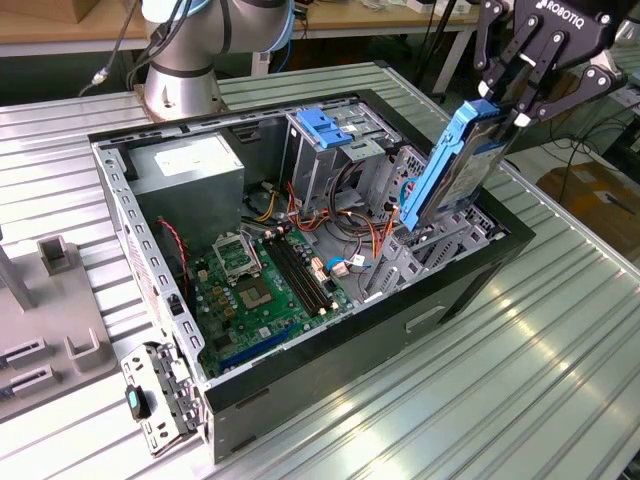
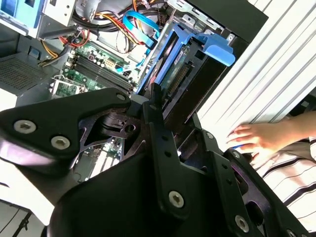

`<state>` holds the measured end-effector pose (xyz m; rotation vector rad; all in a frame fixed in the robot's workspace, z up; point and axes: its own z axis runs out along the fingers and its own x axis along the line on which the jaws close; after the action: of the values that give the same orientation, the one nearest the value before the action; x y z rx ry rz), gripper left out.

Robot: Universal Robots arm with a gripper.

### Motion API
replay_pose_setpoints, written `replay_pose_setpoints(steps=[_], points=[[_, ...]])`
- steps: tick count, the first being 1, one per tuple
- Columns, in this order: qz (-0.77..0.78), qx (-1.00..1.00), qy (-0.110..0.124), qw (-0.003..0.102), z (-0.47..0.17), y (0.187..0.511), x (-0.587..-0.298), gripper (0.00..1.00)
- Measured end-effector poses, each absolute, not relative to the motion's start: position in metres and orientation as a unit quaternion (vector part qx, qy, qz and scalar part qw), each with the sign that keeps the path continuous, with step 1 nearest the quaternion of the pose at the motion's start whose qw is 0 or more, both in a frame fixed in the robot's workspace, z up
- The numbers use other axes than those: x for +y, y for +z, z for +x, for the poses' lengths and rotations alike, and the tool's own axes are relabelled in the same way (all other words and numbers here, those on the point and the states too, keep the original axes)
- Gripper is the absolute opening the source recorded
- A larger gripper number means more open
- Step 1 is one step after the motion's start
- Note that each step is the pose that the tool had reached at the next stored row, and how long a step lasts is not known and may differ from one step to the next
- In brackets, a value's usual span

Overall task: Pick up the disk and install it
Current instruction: 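Pick up the disk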

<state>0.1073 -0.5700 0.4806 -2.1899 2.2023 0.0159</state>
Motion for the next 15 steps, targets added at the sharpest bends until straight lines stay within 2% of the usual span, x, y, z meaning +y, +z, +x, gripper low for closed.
replay_pose_setpoints(steps=[15], points=[[-0.705,0.709,0.005,0.018,0.1076,0.4711,-0.57,0.35]])
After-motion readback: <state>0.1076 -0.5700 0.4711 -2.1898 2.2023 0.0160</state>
